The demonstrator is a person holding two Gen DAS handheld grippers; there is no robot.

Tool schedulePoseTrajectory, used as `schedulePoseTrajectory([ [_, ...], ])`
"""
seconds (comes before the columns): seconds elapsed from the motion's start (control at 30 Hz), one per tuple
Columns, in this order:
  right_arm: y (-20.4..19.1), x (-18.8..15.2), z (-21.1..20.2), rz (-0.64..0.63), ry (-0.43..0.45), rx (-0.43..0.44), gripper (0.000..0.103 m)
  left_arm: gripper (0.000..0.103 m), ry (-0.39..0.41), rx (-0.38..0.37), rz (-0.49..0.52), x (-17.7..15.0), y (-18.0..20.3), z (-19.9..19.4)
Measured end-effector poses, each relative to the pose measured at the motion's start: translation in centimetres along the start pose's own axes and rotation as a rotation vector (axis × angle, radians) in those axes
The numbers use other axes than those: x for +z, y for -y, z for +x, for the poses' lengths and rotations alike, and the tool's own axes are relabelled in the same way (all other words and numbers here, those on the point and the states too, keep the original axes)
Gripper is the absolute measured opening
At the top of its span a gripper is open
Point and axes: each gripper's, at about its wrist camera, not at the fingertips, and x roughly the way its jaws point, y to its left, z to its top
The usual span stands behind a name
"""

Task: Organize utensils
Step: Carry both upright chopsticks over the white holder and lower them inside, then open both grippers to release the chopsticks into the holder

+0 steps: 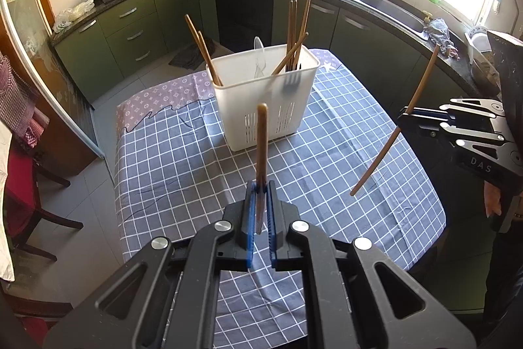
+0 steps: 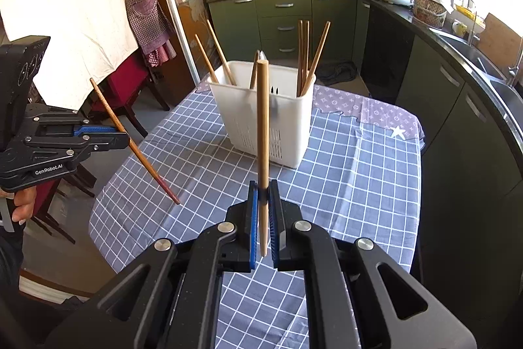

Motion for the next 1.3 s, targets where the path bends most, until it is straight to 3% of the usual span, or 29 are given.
schedulePoseTrajectory([
  [0.47,0.2,8.9,-7.9,-0.007,0.229,-0.014,0.007,0.007,0.158,-0.015,0.000,8.6,0.0,-5.6],
  [0.73,1.2,13.6,-8.9,0.010,0.309,0.004,0.007,0.007,0.278,0.006,-0.030,13.8,-0.7,-7.7],
  [0.83,1.6,14.8,-8.1,0.019,0.320,0.015,0.007,0.007,0.291,0.039,-0.034,15.2,-1.0,-6.9],
  [1.0,2.4,15.6,-5.2,0.028,0.318,0.010,0.007,0.007,0.249,0.036,-0.056,16.2,-1.7,-3.5],
  [1.3,3.7,14.5,-0.1,0.047,0.302,-0.006,0.007,0.007,0.195,0.015,-0.065,14.7,-2.9,2.1],
])
